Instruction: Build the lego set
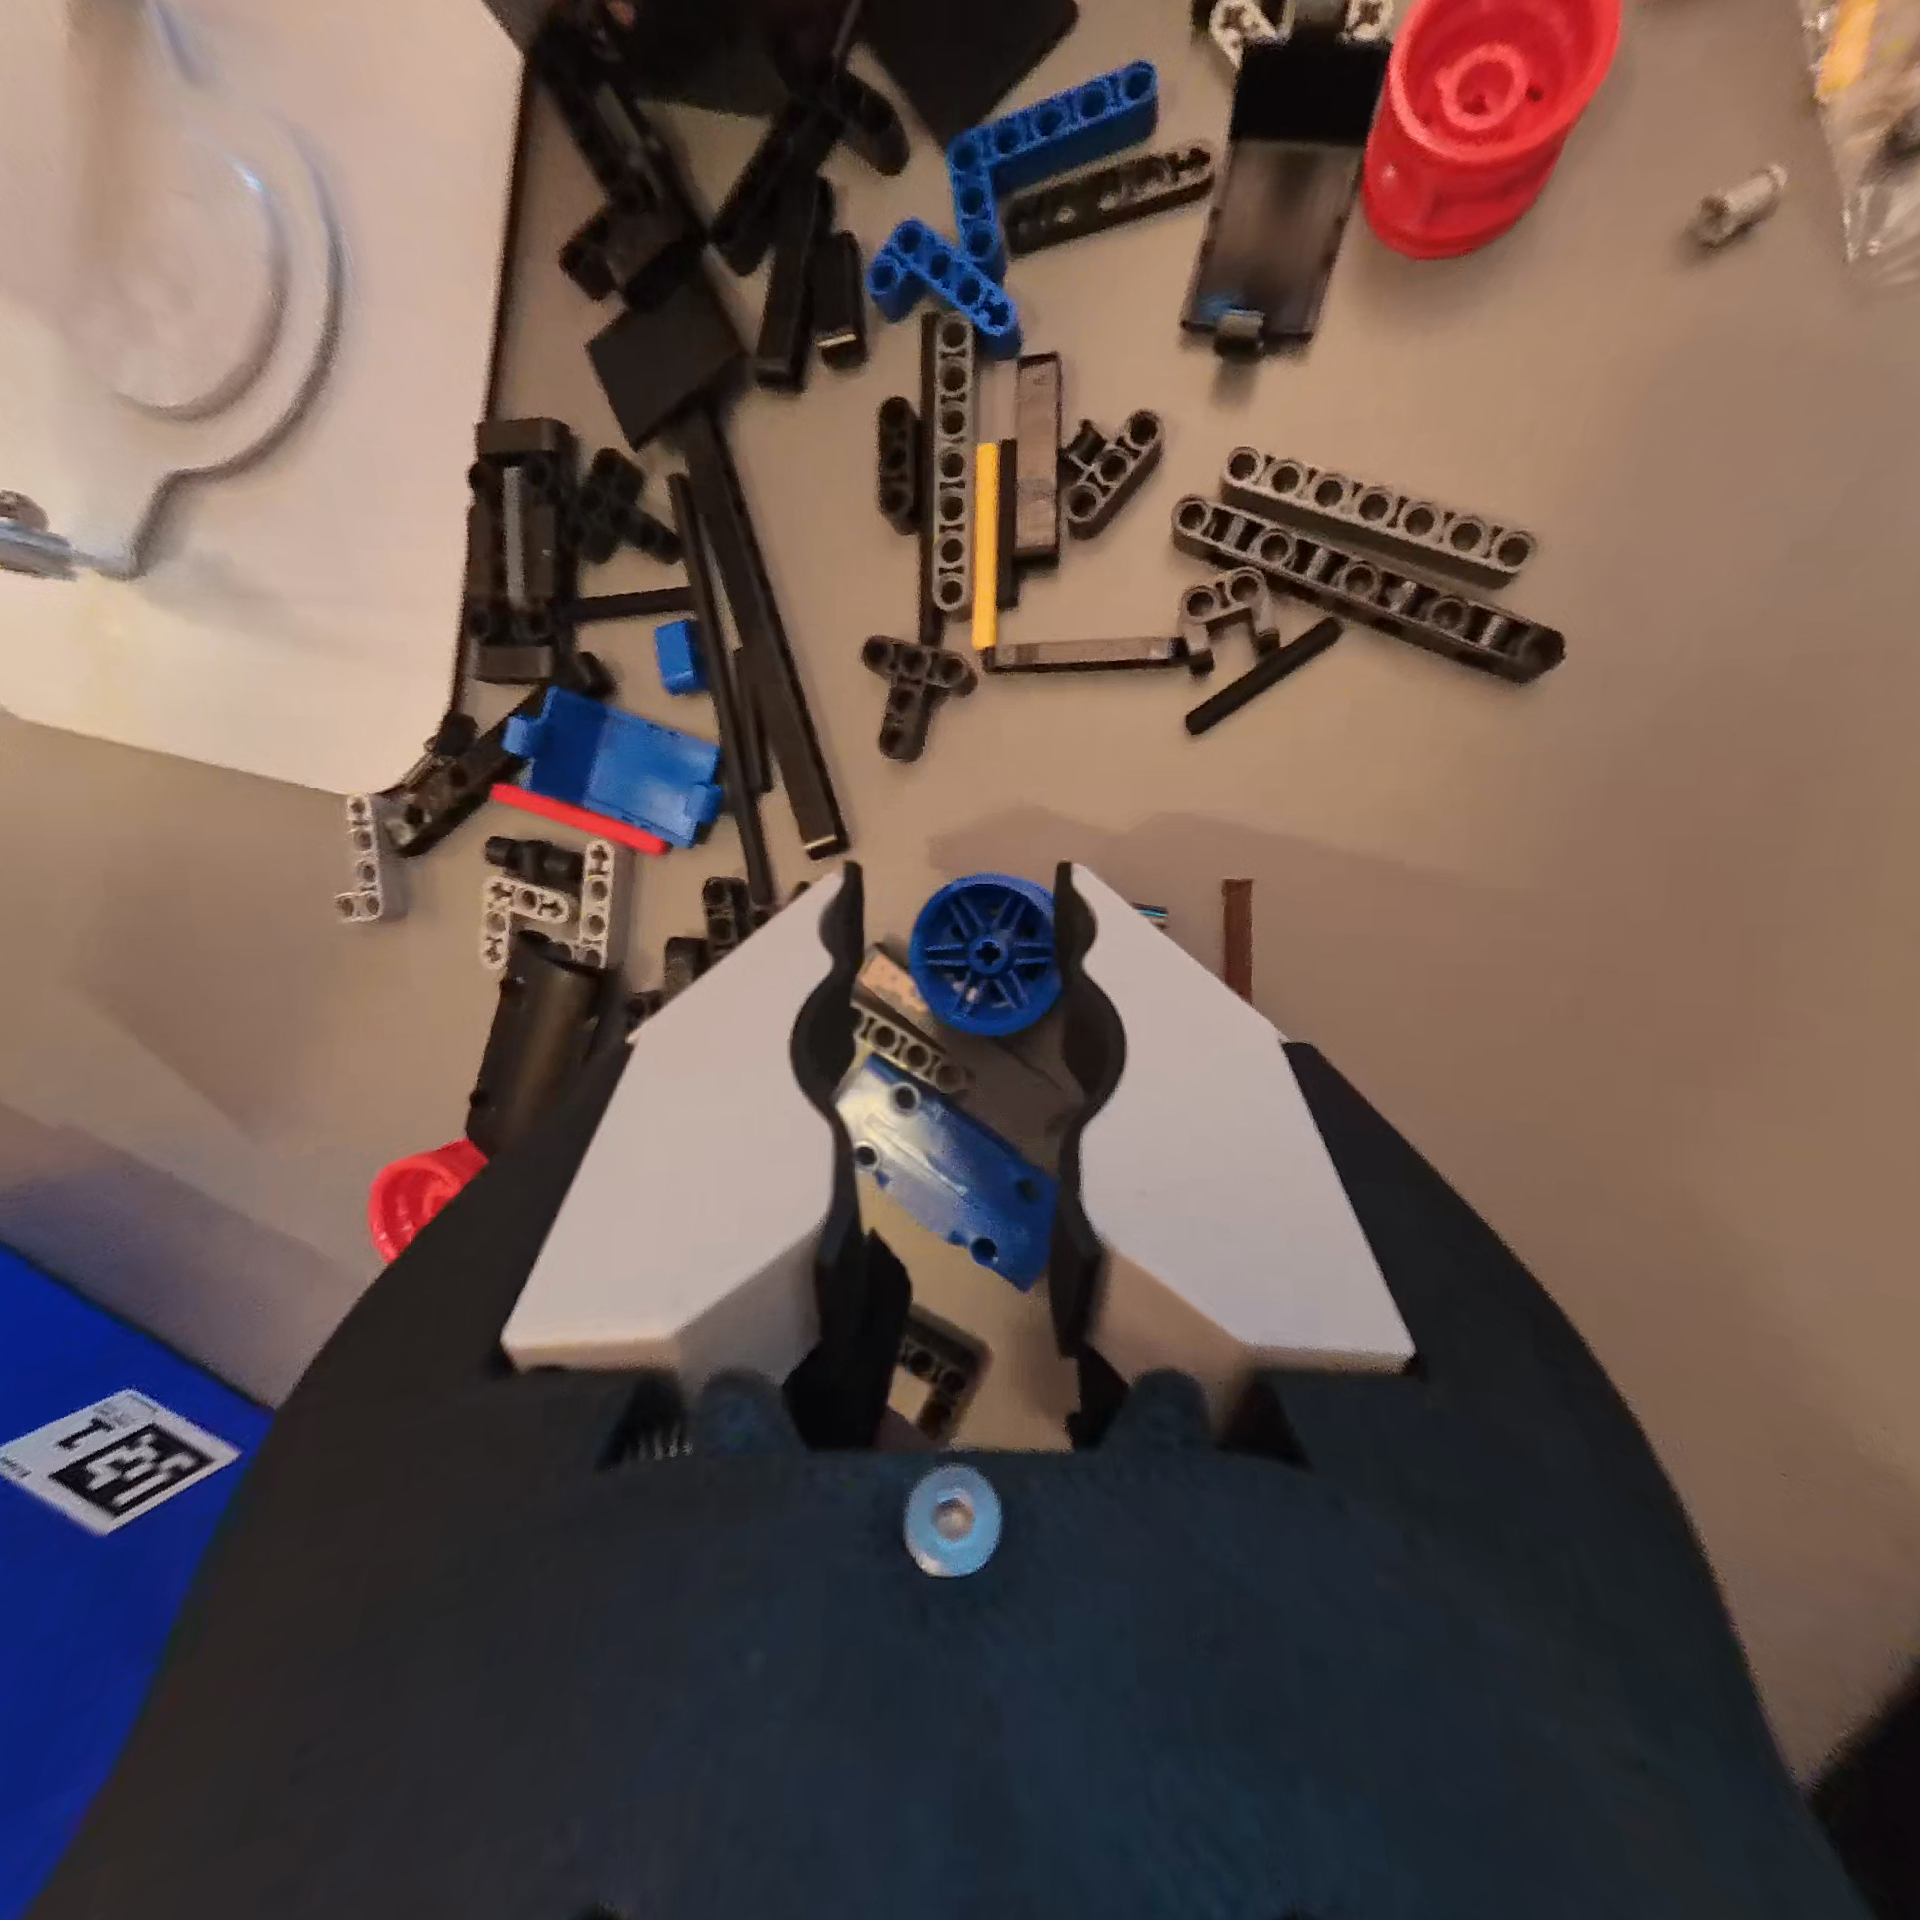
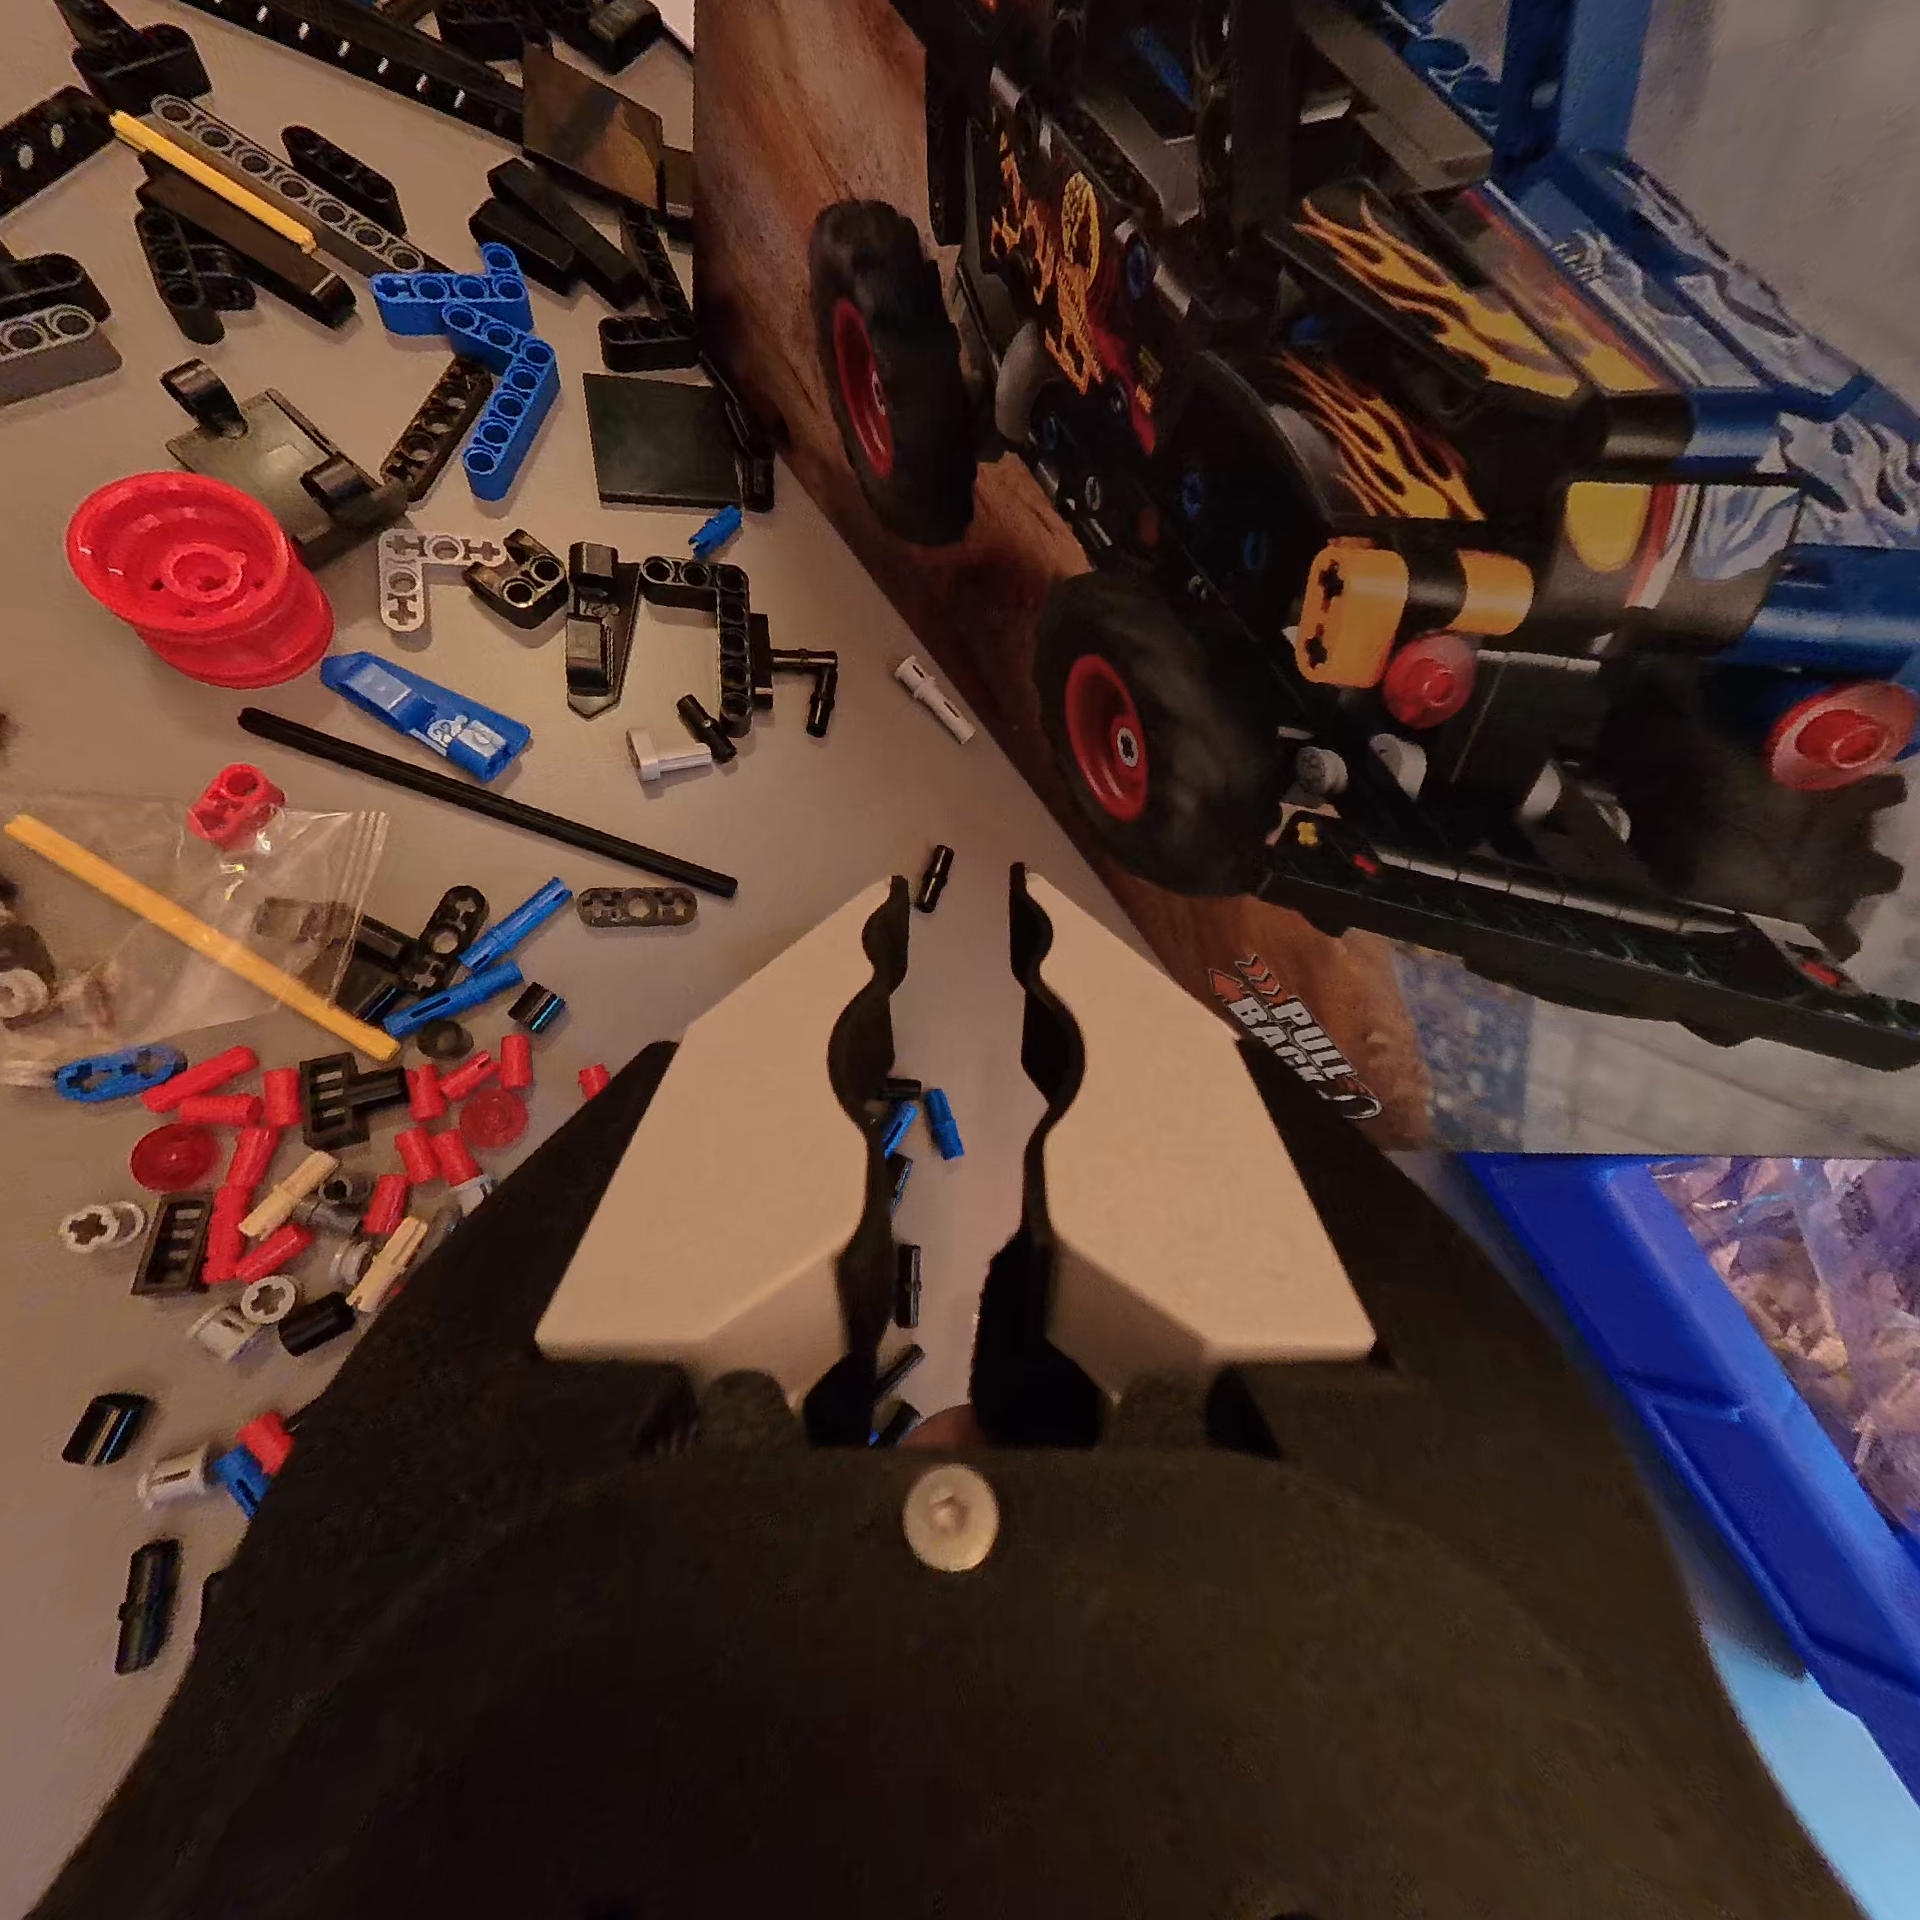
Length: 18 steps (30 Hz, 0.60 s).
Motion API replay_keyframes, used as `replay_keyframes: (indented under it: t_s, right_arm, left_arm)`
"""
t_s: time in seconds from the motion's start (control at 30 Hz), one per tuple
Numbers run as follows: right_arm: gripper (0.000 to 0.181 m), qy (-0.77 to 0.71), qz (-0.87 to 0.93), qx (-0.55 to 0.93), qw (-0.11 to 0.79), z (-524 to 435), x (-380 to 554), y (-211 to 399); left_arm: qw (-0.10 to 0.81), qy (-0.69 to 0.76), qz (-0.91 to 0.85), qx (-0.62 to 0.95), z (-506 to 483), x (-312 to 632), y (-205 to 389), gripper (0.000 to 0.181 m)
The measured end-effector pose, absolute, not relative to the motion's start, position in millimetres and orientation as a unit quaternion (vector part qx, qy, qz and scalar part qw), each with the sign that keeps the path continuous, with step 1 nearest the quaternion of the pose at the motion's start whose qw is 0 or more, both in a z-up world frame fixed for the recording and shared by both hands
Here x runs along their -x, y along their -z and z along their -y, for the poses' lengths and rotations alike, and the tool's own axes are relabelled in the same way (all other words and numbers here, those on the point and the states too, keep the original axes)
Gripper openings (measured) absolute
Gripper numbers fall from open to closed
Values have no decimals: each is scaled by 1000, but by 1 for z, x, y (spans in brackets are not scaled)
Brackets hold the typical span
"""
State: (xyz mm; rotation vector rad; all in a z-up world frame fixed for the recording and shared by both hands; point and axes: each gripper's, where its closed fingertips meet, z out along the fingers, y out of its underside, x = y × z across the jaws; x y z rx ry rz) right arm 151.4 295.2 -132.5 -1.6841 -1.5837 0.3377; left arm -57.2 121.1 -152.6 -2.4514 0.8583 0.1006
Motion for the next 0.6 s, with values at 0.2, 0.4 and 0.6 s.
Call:
replay_keyframes:
  t_s: [0.2,0.4,0.6]
  right_arm:
    - [18,-134,623,663,392,-296,-151,132]
    - [18,-134,617,664,400,-298,-153,128]
    - [18,-131,575,689,421,-320,-167,118]
  left_arm:
    - [306,-88,-319,893,-148,64,128,37]
    - [390,-64,-312,864,-213,51,88,59]
    - [409,13,-320,855,-273,15,94,69]
